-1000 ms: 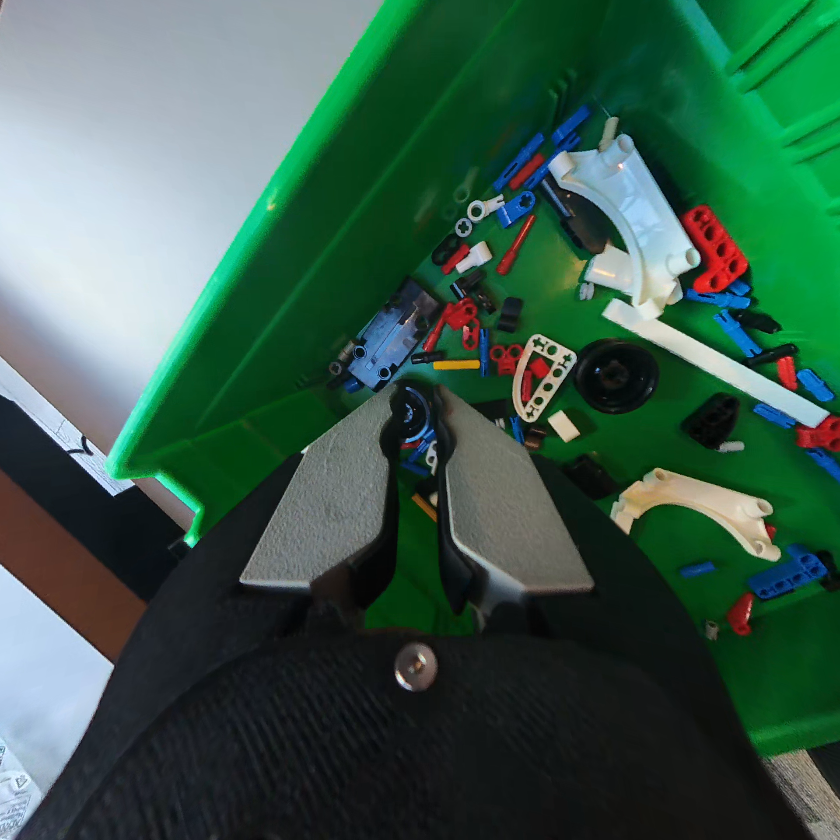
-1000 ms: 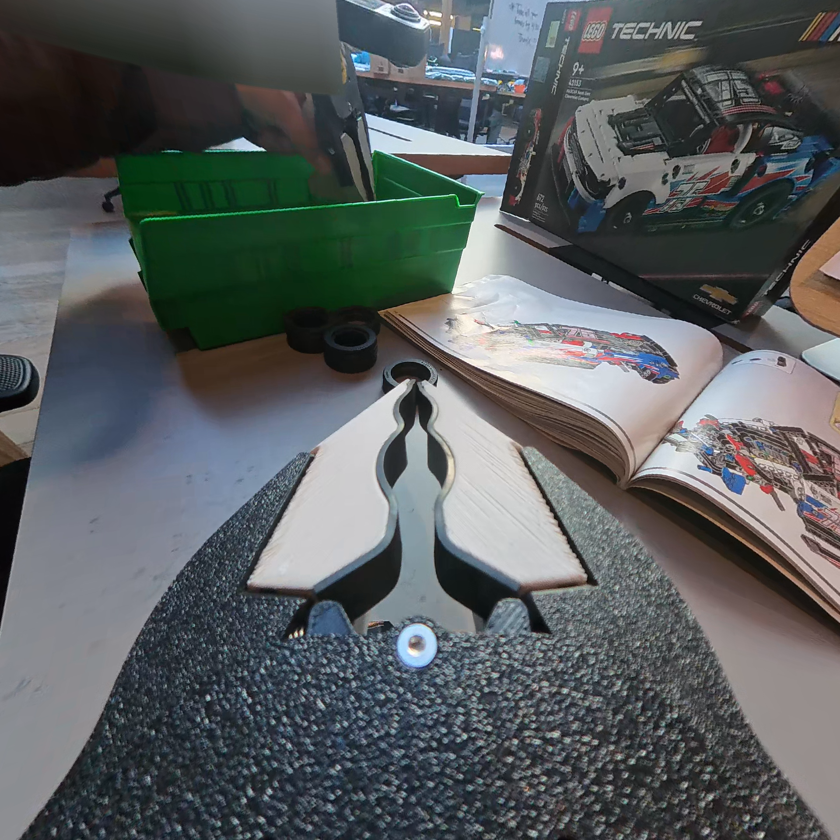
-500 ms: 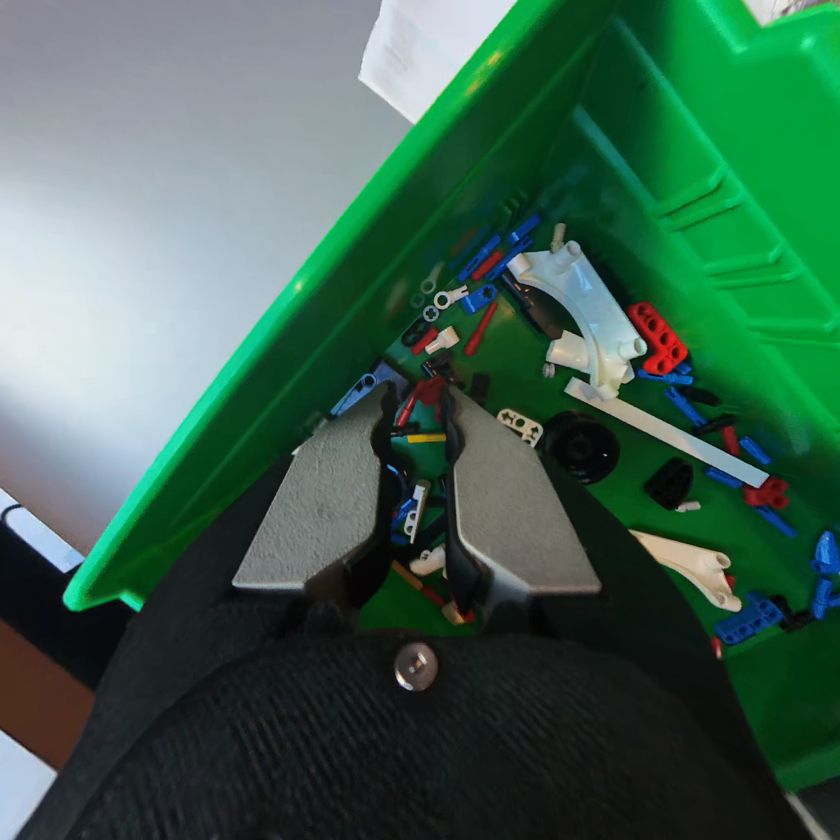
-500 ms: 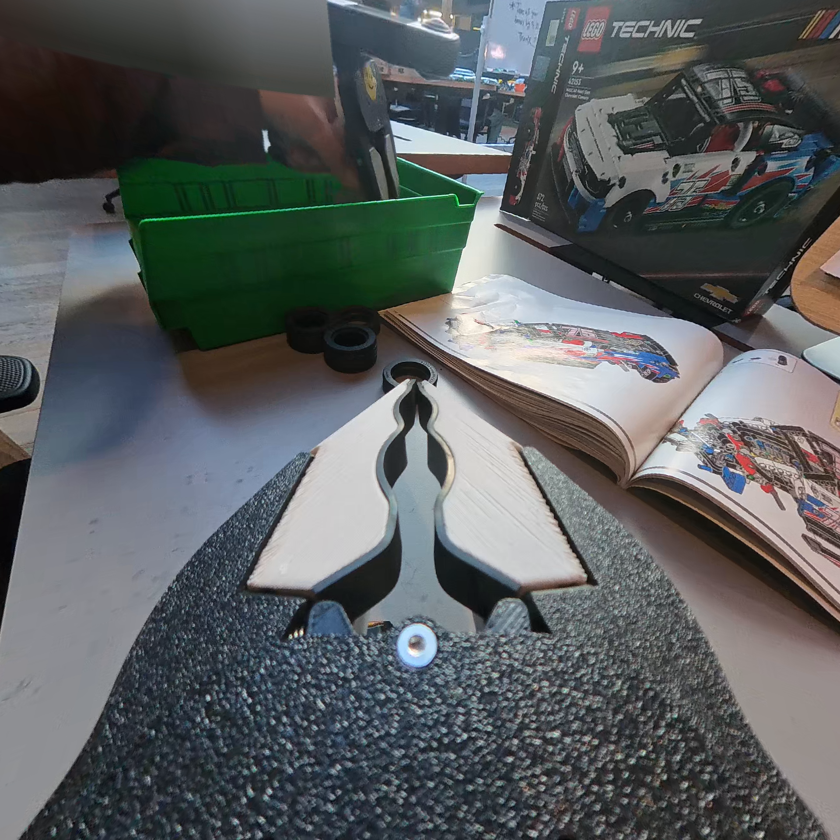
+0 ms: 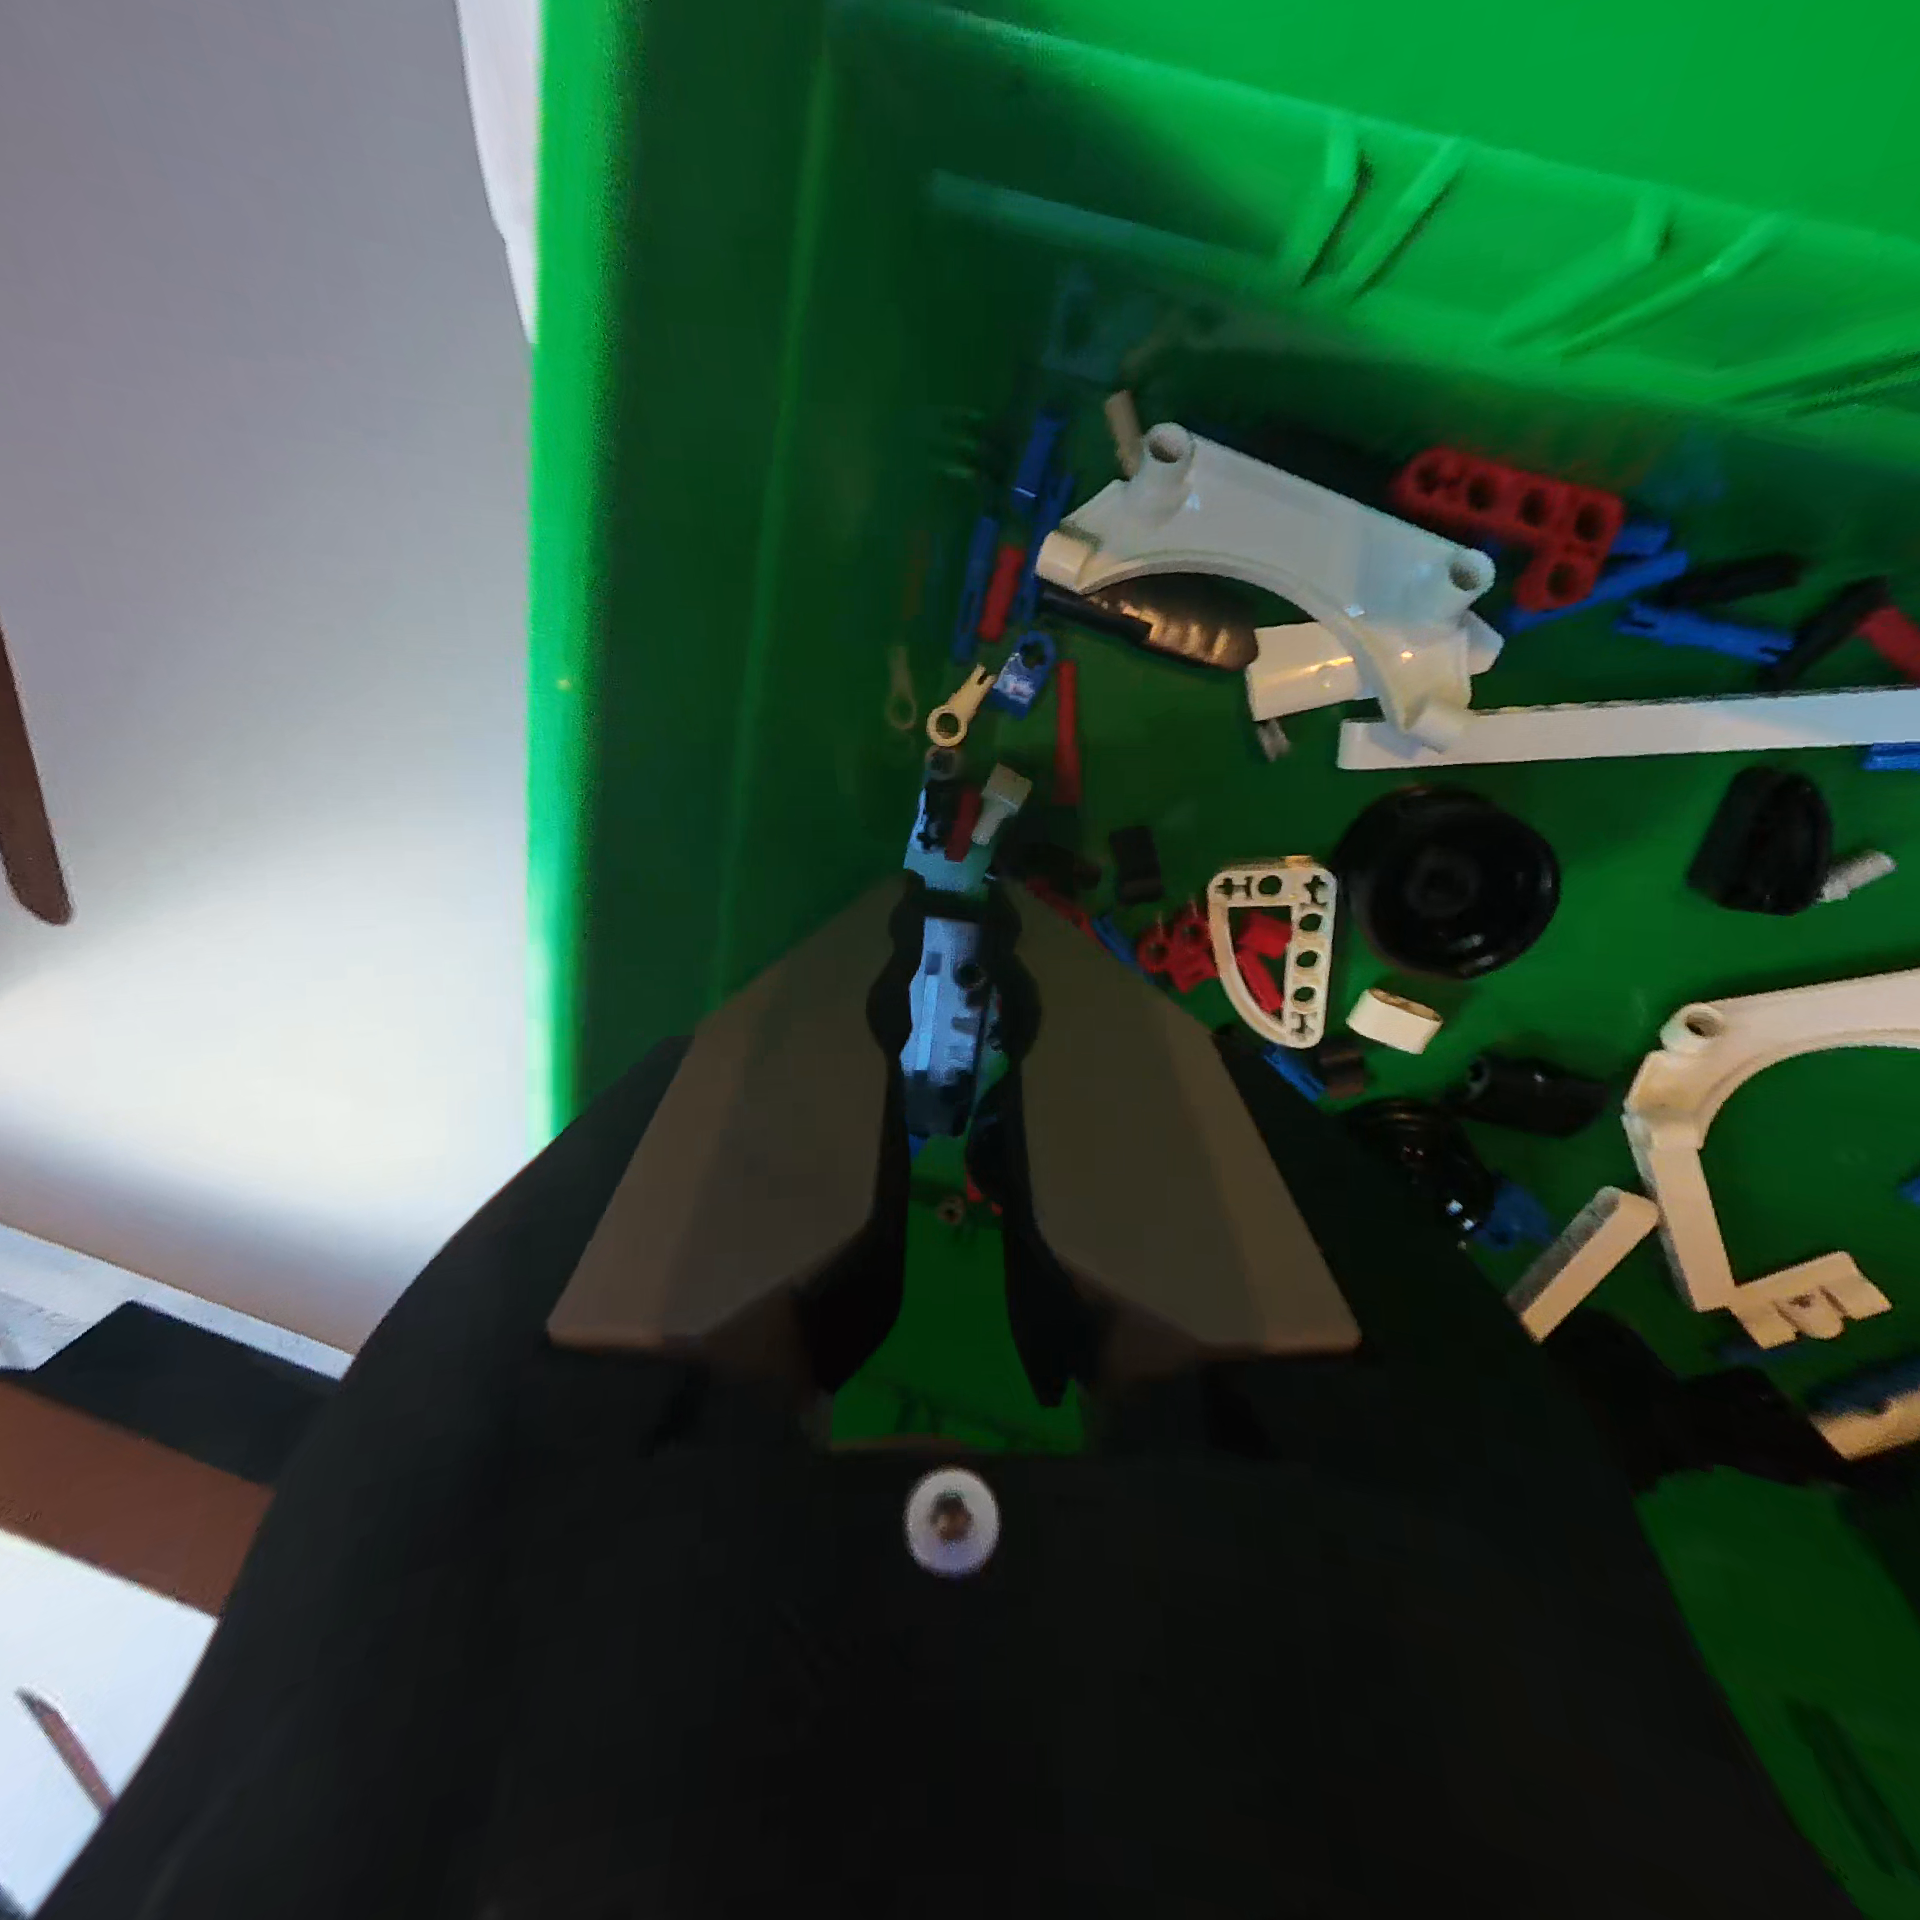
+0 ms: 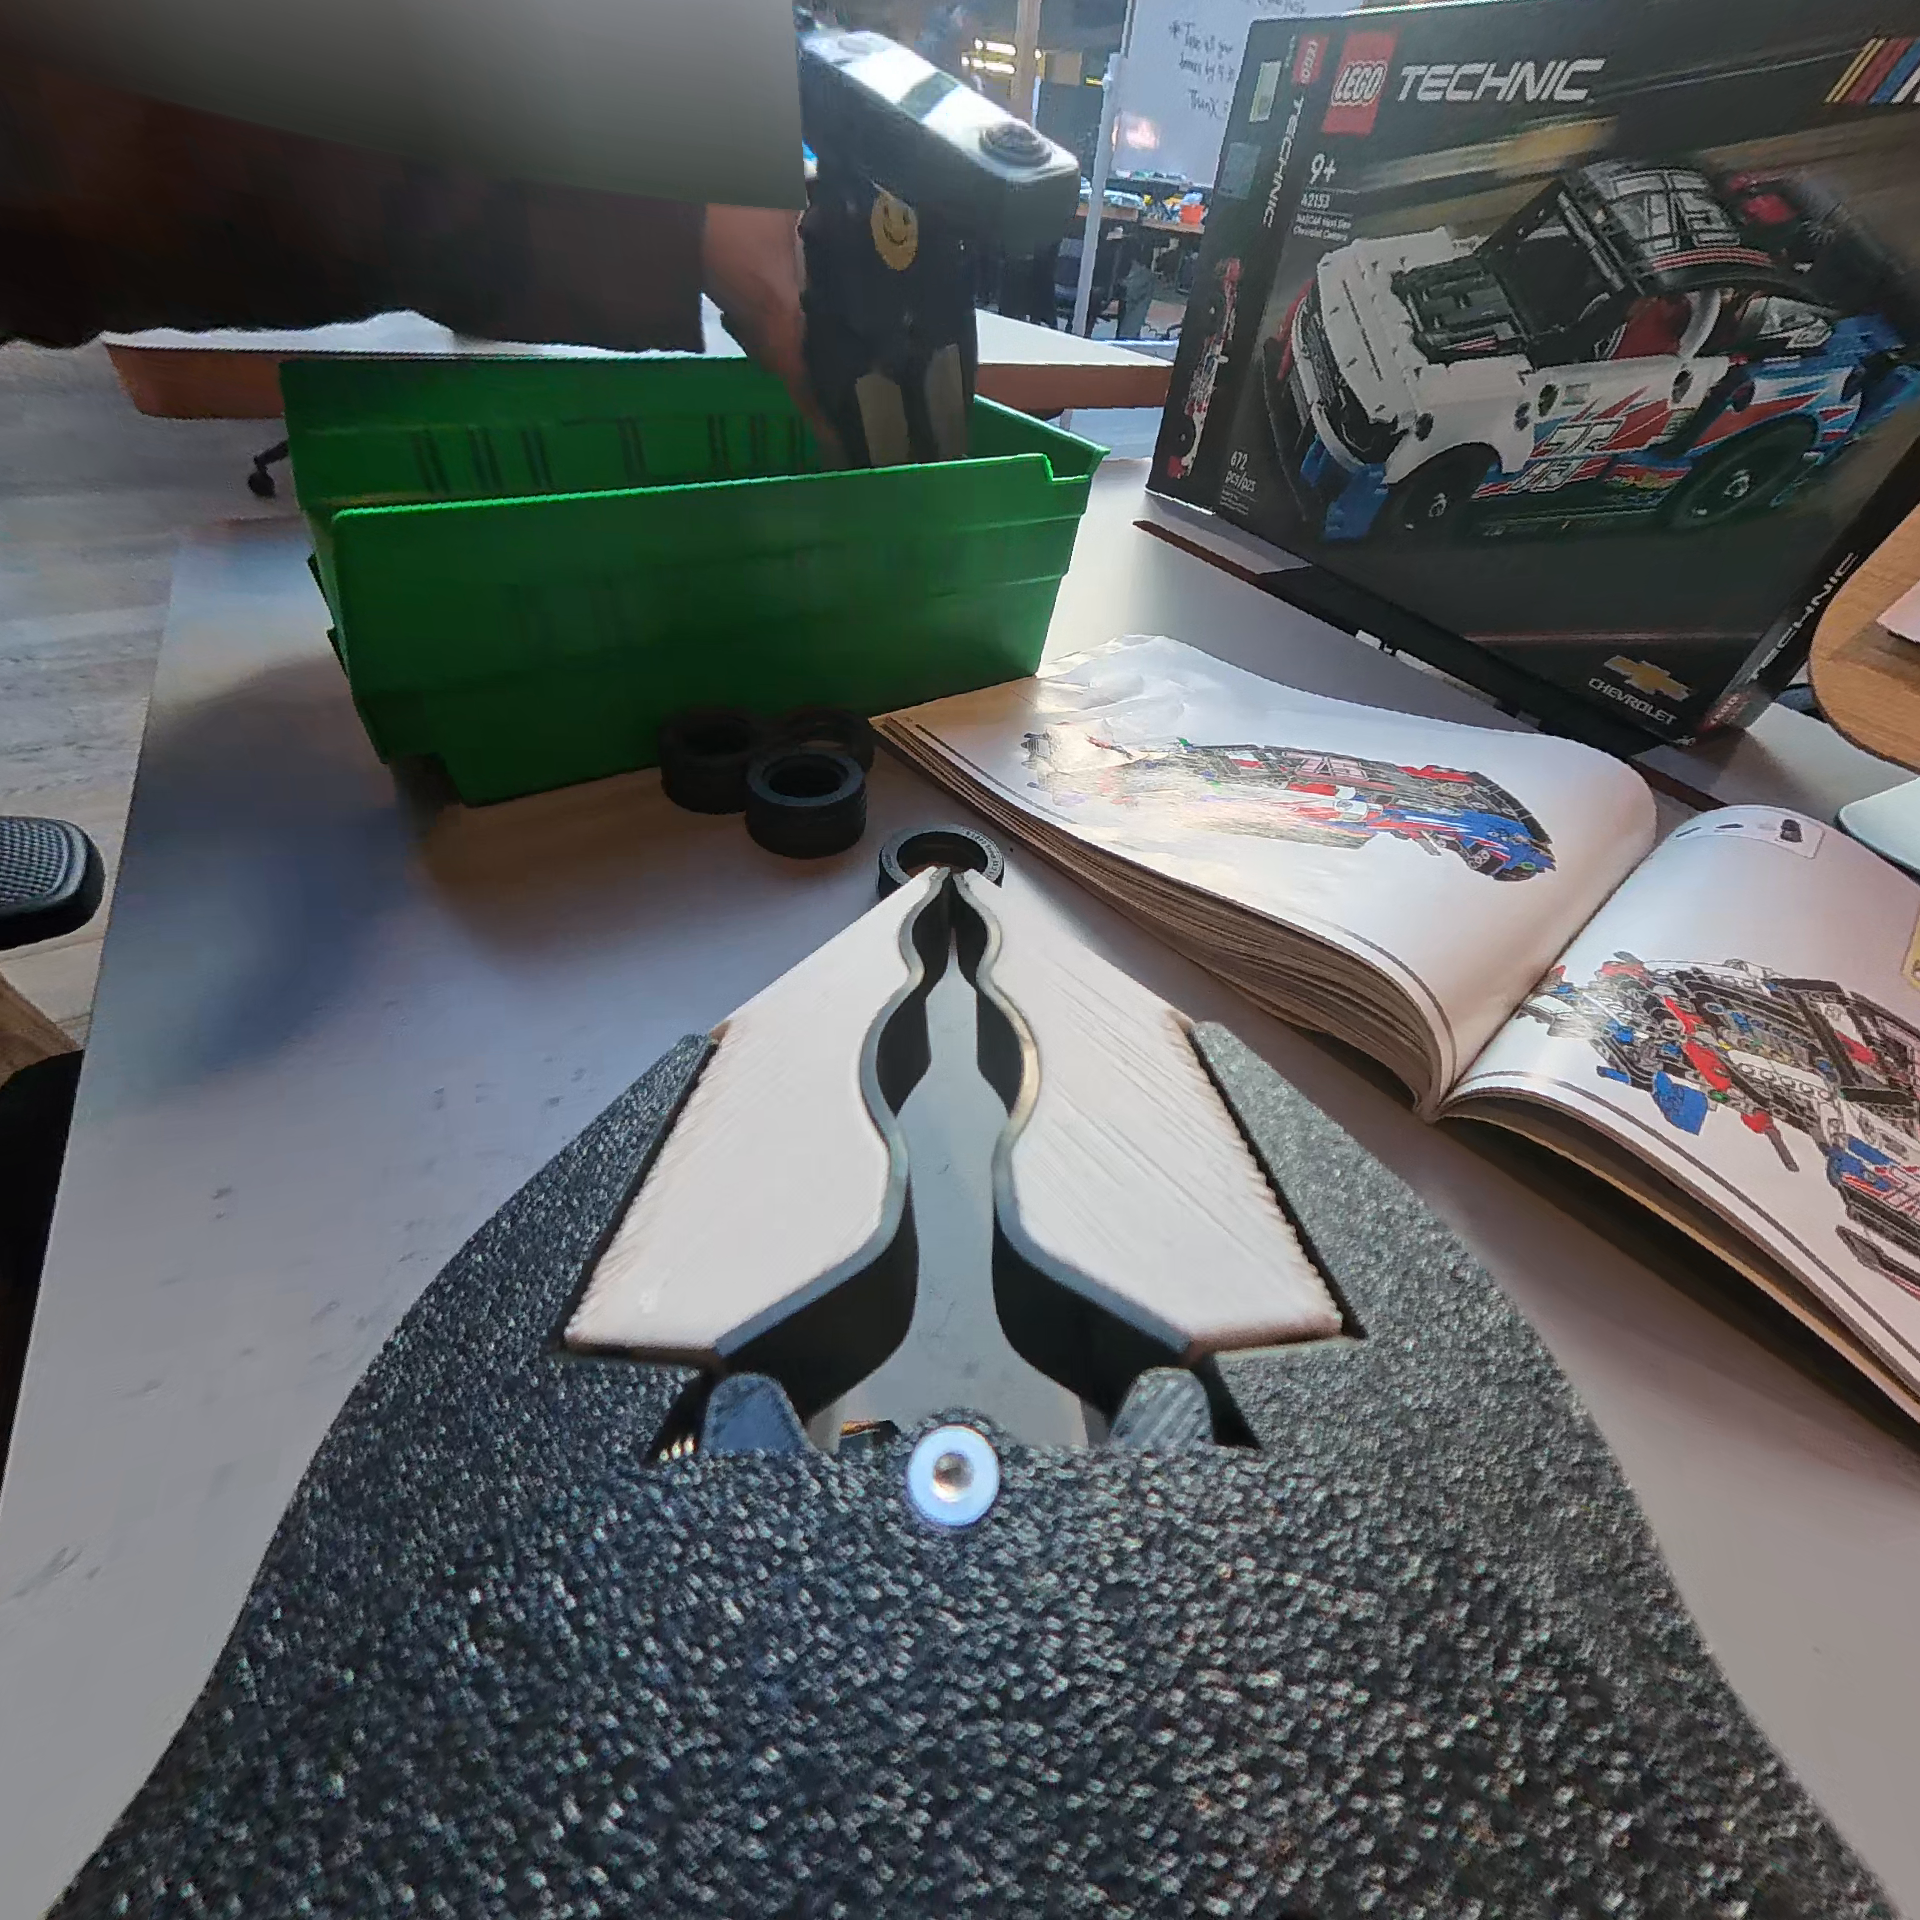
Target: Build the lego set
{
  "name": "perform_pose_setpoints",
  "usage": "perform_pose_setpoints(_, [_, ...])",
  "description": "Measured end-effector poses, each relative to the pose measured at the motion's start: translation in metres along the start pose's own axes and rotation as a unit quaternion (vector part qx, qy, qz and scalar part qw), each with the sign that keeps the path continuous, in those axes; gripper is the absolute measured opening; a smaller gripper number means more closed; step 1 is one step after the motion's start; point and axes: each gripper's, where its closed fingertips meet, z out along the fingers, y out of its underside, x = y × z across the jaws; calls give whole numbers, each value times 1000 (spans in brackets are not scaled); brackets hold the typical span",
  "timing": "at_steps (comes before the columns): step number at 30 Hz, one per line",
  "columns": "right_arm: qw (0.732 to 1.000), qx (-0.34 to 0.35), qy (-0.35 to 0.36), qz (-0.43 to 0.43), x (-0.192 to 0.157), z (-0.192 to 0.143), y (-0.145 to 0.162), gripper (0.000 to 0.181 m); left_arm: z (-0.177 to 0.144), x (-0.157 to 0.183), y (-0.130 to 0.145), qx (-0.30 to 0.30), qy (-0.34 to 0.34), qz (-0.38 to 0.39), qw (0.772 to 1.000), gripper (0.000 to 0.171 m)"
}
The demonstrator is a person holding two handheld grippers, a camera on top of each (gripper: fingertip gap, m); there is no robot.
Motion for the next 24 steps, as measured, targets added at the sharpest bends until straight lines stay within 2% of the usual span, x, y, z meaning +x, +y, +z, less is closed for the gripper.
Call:
perform_pose_setpoints(6, [1000, 4, 0, 4, 1, -1, -1, 0, 11, 8, 4, -21, 17, 3, 1000, 13])
perform_pose_setpoints(8, [1000, 5, 0, 8, 2, -1, -1, 0, 14, 9, 6, -32, 15, 5, 999, 9])
perform_pose_setpoints(15, [999, 20, -2, 29, 6, -5, -5, 0, 14, 11, 5, -25, 4, 6, 1000, 8])
perform_pose_setpoints(24, [998, 42, 7, 51, 16, -7, -10, 0, 13, 6, 3, -22, -22, 15, 999, 14])
